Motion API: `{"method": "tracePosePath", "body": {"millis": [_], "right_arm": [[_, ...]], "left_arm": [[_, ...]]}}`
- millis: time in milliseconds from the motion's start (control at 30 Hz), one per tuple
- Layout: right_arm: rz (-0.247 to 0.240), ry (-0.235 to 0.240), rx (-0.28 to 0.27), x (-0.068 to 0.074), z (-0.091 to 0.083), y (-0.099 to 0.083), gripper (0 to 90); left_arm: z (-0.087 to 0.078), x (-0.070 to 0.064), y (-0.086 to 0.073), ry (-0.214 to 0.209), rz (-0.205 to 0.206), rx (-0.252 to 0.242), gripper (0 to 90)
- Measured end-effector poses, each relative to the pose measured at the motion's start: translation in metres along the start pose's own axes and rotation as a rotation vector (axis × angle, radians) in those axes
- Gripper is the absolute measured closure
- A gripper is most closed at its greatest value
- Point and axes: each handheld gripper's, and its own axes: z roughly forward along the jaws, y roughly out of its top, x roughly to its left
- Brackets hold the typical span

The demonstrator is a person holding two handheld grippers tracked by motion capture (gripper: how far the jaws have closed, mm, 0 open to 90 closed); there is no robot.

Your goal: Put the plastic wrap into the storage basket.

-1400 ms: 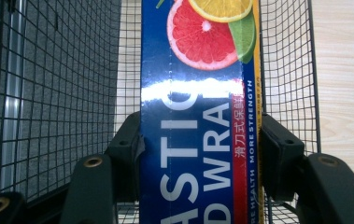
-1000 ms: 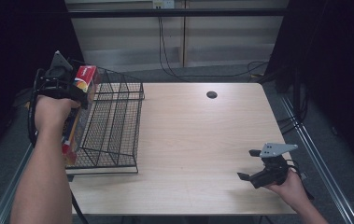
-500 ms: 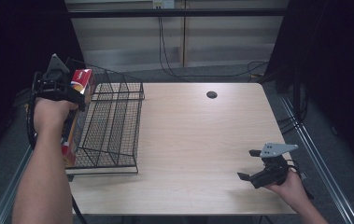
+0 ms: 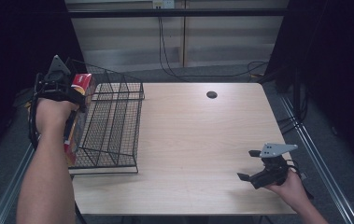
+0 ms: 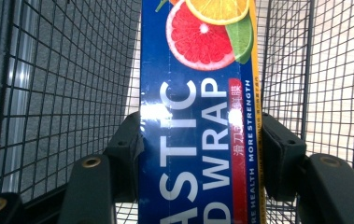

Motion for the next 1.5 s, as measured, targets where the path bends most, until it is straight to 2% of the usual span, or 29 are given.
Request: {"method": "tracePosePath", "body": {"millis": [267,333,367,433,567,767,867,967,1033,1067,1100,1167,1200,1233,1267,1333,1400,1500], "right_arm": [[0.002,-0.005,0.001,0.001,-0.002,-0.001,1.0],[-0.001,-0.004,0.003,0.001,-0.002,-0.001,1.0],[-0.002,-0.001,0.002,0.001,-0.002,-0.001,1.0],[-0.001,-0.005,0.001,0.001,-0.002,-0.001,1.0],[0.001,-0.002,0.002,0.001,-0.003,-0.001,1.0],[0.000,-0.001,0.001,0.001,-0.003,-0.001,1.0],[-0.002,-0.002,0.002,0.001,-0.002,-0.001,1.0],[-0.003,-0.006,-0.001,0.001,-0.003,-0.001,1.0],[-0.001,-0.005,-0.001,0.001,-0.003,-0.001,1.0],[-0.003,-0.006,-0.003,0.001,-0.003,-0.001,1.0],[-0.003,-0.005,-0.005,0.001,-0.003,-0.001,1.0],[-0.007,-0.008,-0.002,0.001,-0.003,-0.001,1.0],[-0.005,-0.006,-0.002,0.001,-0.003,-0.001,1.0],[-0.005,-0.006,-0.003,0.001,-0.003,-0.001,1.0],[-0.005,-0.007,-0.003,0.001,-0.003,-0.001,1.0],[-0.001,-0.007,-0.004,0.001,-0.004,-0.001,1.0],[-0.003,-0.008,-0.005,0.001,-0.004,-0.001,1.0],[-0.003,-0.008,-0.004,0.001,-0.004,-0.001,1.0]], "left_arm": [[0.004,-0.003,0.003,-0.010,0.035,0.031,42.3],[0.005,-0.005,0.003,-0.007,0.017,0.036,42.3],[0.006,-0.005,0.003,0.001,0.034,0.037,42.2],[0.007,-0.007,0.003,-0.008,0.031,0.046,42.2],[0.009,-0.009,0.004,-0.001,0.046,0.053,42.1],[0.009,-0.008,0.003,-0.004,0.039,0.053,41.4],[0.006,-0.007,0.004,-0.008,0.023,0.040,40.0],[-0.003,-0.006,0.005,-0.028,0.007,-0.014,36.9],[-0.006,-0.009,0.005,-0.032,0.021,-0.010,36.4],[-0.008,-0.011,0.005,-0.035,0.012,-0.017,36.3],[-0.008,-0.011,0.006,-0.040,0.033,-0.015,35.2],[-0.009,-0.016,0.006,-0.057,0.046,-0.017,33.4],[-0.010,-0.018,0.006,-0.056,0.046,-0.022,31.6],[-0.010,-0.020,0.006,-0.068,0.030,-0.029,30.0],[-0.011,-0.021,0.007,-0.068,0.042,-0.026,28.0],[-0.014,-0.027,0.008,-0.077,0.064,-0.044,28.0],[-0.016,-0.033,0.008,-0.088,0.066,-0.058,25.5],[-0.018,-0.044,0.008,-0.129,0.096,-0.089,21.7]]}}
